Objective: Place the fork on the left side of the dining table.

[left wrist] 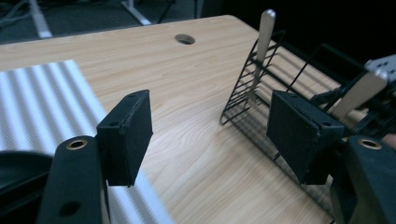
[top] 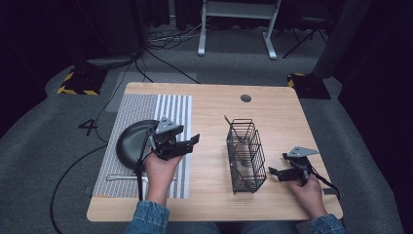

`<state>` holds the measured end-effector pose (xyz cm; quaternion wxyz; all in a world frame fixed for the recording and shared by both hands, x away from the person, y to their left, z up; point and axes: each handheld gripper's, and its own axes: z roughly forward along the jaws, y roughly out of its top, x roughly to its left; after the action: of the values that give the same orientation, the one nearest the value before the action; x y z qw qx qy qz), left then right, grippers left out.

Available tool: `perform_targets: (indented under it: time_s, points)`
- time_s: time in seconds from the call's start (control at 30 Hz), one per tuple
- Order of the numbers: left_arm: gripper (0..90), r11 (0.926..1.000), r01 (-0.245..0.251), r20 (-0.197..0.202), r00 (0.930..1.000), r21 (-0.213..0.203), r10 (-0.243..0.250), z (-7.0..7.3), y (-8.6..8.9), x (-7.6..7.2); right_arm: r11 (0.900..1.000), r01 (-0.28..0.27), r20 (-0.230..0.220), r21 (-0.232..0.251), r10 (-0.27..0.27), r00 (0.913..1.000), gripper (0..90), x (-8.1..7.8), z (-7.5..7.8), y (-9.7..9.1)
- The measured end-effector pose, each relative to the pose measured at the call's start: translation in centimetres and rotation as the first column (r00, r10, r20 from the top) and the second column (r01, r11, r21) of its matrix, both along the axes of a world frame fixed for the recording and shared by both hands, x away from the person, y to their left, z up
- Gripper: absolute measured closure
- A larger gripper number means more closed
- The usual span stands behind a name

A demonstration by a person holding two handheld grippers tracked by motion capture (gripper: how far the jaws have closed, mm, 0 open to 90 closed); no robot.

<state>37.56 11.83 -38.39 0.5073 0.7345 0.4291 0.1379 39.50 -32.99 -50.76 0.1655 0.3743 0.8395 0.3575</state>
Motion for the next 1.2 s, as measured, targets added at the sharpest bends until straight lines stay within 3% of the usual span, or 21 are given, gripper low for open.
perform_targets:
  time_s: [0.07,0.17,0.33,0.47,0.67,0.83,1.0,1.2]
  points:
    - [32.6,0.9999,0.001,0.001,1.0000,-0.011,-0.001,0.0,-0.4,0.3,1.0000,-0.002,0.001,0.002,0.002,1.0000,9.8,0.0,0.0,0.0]
    - [33.8,0.9974,0.029,0.009,0.9996,-0.066,-0.028,0.2,-1.7,1.4,1.0000,-0.003,0.000,0.003,0.003,1.0000,10.1,0.0,0.0,0.0]
    - [32.9,0.9983,0.050,0.054,0.9974,-0.031,-0.048,0.4,-3.4,2.2,1.0000,-0.005,0.000,0.003,0.005,1.0000,10.2,0.0,0.0,0.0]
    - [32.2,0.9974,0.072,0.042,0.9965,0.002,-0.072,0.2,-4.9,3.0,1.0000,-0.006,0.001,0.003,0.006,1.0000,10.2,0.0,0.0,0.0]
    - [33.3,0.9970,0.072,0.008,0.9974,-0.027,-0.072,-0.5,-5.8,4.1,0.9999,-0.010,0.000,0.005,0.010,1.0000,11.0,0.0,0.0,0.0]
    - [43.6,0.9922,0.105,0.002,0.9944,-0.066,-0.105,-0.9,-6.8,4.9,0.9999,-0.010,0.000,0.005,0.010,0.9999,11.0,0.0,0.0,0.0]
    - [48.5,0.9921,0.102,-0.014,0.9945,-0.072,-0.104,-1.0,-7.7,5.2,0.9999,-0.010,0.000,0.005,0.010,0.9999,11.1,0.0,0.0,0.0]
    - [60.9,0.9878,0.106,-0.034,0.9933,-0.115,-0.110,-1.1,-8.2,5.8,0.9999,-0.014,0.002,0.006,0.014,0.9999,11.5,0.0,0.0,0.0]
